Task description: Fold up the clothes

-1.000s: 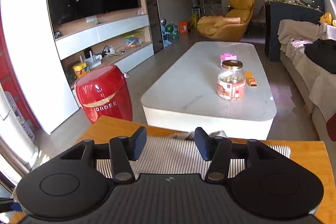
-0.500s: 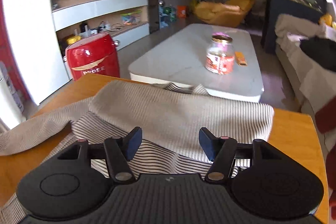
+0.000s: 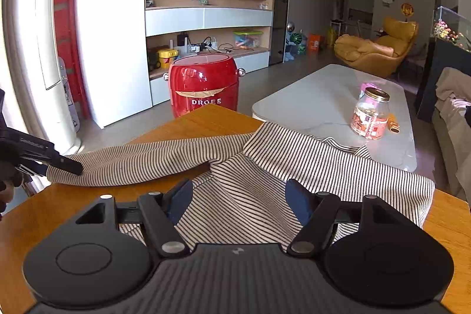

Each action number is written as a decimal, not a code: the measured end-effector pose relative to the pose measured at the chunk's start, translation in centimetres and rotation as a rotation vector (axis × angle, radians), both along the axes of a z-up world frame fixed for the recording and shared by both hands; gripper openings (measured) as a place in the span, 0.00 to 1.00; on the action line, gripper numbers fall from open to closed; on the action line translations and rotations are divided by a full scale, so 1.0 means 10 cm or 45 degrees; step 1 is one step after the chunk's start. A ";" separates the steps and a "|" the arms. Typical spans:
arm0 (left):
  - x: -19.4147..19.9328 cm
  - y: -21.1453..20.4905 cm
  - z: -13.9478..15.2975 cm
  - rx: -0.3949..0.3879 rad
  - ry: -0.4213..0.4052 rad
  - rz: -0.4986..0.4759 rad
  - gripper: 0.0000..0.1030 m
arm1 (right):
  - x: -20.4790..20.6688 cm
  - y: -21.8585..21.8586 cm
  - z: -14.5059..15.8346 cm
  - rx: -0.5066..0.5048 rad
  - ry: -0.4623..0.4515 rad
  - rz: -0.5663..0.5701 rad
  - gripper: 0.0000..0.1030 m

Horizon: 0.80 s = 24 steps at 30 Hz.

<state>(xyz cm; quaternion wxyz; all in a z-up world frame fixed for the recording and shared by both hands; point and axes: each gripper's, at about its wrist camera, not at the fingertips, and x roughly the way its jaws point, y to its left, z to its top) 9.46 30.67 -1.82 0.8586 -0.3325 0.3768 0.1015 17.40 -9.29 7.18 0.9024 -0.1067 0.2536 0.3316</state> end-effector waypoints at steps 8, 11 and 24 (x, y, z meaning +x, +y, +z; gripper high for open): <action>0.01 -0.16 0.35 0.122 -0.166 -0.071 0.23 | -0.47 0.18 0.04 -0.056 -0.209 0.081 0.64; 0.05 -0.27 0.61 0.093 -0.249 -0.143 0.22 | -0.63 0.38 0.03 -0.056 -0.240 0.175 0.43; 0.52 -0.97 1.14 0.087 -0.424 -0.422 0.15 | -0.62 1.12 -0.23 0.003 -0.175 0.291 0.55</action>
